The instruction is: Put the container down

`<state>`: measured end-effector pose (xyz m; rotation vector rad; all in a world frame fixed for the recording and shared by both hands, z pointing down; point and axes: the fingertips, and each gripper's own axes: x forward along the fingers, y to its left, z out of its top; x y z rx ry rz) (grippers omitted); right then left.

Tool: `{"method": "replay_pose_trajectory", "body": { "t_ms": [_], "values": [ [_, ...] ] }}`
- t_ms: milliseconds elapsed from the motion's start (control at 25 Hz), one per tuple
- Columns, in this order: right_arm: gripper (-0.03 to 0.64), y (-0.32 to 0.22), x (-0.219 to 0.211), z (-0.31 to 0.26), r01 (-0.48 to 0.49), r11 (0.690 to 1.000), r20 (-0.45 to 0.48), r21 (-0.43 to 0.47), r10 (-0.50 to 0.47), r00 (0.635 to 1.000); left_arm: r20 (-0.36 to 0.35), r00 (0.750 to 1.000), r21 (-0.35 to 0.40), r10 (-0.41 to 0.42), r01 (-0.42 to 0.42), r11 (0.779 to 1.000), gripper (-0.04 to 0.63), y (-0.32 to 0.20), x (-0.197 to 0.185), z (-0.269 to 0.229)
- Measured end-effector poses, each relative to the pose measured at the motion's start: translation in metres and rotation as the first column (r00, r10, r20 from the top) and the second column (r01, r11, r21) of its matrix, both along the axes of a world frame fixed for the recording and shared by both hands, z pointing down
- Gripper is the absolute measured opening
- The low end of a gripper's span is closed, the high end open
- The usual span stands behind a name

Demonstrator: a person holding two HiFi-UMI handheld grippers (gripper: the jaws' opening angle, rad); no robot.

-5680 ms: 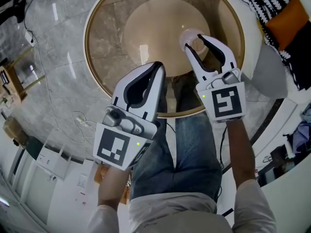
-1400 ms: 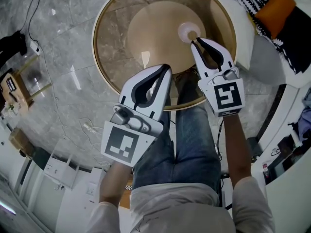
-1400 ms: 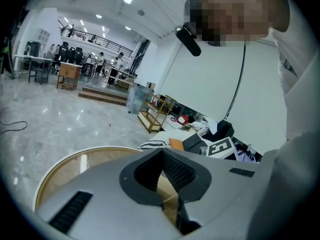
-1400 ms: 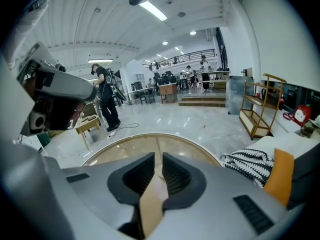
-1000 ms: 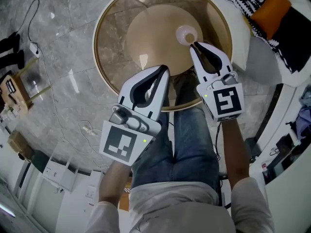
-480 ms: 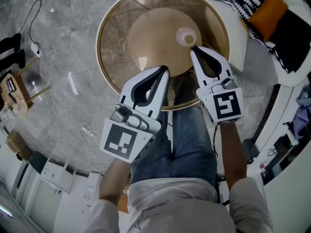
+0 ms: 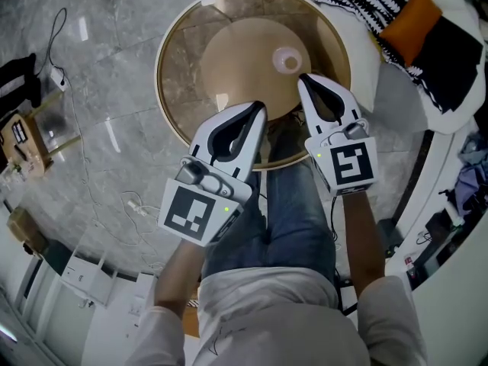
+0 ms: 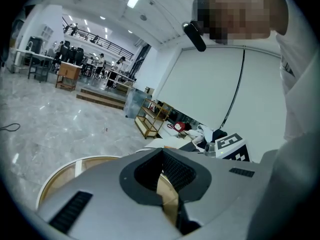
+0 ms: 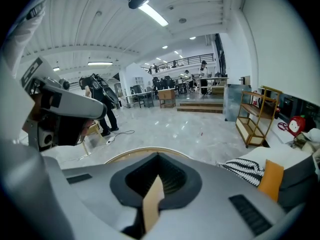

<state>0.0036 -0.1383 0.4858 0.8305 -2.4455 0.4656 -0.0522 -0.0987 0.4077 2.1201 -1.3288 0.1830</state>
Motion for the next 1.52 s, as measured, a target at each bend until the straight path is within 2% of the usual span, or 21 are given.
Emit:
{"method": "replay_pose_trajectory", "body": {
  "t_ms": [400, 880, 1200, 1520],
  "values": [
    [0.015, 0.0, 0.007, -0.026, -0.038, 0.999, -0.014, -0.012, 0.038, 0.999, 0.009, 1.0, -0.005, 0.022, -0.022, 1.0, 0.018, 0.008, 0.002, -0.019],
    [0.015, 0.0, 0.001, -0.078, -0.05, 0.999, 0.033, -0.019, 0.051, 0.998, 0.002, 1.0, 0.011, 0.03, -0.03, 0.999, 0.018, 0.009, -0.003, -0.059],
    [0.015, 0.005, 0.01, -0.112, -0.073, 0.997, 0.052, -0.026, 0.074, 0.996, -0.006, 1.0, -0.006, 0.023, -0.023, 1.0, 0.018, 0.019, -0.009, -0.075],
    [0.015, 0.012, 0.014, -0.141, -0.078, 0.996, 0.077, -0.031, 0.08, 0.994, -0.003, 1.0, 0.012, 0.023, -0.023, 1.0, 0.018, 0.019, -0.012, -0.098]
  ]
}}
